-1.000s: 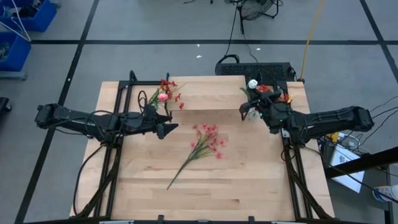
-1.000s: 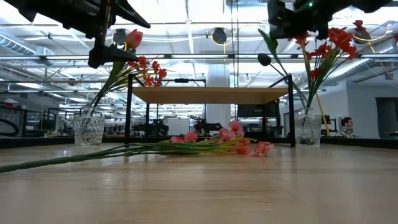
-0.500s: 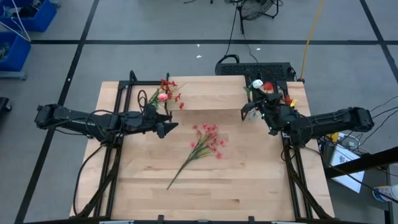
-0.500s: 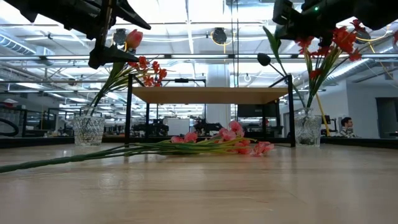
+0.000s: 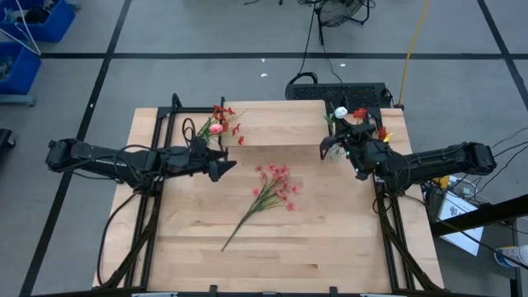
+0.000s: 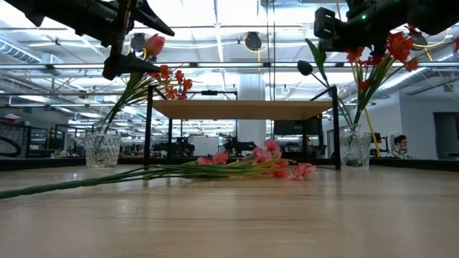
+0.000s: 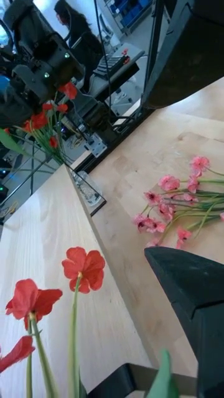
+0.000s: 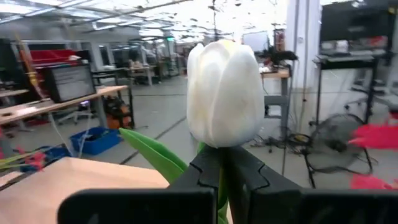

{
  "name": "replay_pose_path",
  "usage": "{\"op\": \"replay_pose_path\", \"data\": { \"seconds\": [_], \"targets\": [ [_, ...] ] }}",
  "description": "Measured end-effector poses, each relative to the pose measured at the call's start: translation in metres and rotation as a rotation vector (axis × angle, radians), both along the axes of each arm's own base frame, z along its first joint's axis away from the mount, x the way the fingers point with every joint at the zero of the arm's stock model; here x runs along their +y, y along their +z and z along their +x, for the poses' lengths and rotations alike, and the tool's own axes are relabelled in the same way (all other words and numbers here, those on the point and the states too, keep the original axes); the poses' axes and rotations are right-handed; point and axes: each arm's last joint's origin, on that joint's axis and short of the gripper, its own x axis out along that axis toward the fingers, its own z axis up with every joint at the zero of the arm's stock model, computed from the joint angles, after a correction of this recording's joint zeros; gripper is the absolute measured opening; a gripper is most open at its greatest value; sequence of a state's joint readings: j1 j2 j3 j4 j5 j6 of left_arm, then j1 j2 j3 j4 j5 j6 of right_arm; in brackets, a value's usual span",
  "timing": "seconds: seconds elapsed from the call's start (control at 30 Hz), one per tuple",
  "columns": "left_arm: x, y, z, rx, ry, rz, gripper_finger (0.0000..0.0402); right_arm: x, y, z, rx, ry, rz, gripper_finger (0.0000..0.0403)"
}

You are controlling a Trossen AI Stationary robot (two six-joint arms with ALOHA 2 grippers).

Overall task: Pick and place flowers into a vace then onto a shelf
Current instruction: Put the white flower into the right transparent vase

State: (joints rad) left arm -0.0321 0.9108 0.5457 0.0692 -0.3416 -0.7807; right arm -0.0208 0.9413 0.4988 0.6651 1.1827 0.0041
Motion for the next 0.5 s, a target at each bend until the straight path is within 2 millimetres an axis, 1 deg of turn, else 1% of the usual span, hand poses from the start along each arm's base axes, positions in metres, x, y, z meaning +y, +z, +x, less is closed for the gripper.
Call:
{"op": "replay_pose_path", "data": {
  "seconds": [0.13,0.33,0.5],
  "targets": [
    [0.001,0.000,0.000,0.000,0.004,0.000,0.0386,-0.001,-0.005,-0.002,0.015,-0.073,0.024,0.0000],
    [0.001,0.000,0.000,0.000,0.004,0.000,0.0386,-0.001,-0.013,-0.001,0.029,-0.070,0.056,0.0000],
    [0.001,0.000,0.000,0.000,0.005,-0.001,0.0386,-0.001,-0.026,-0.003,0.080,-0.075,0.093,0.0000]
  ]
}}
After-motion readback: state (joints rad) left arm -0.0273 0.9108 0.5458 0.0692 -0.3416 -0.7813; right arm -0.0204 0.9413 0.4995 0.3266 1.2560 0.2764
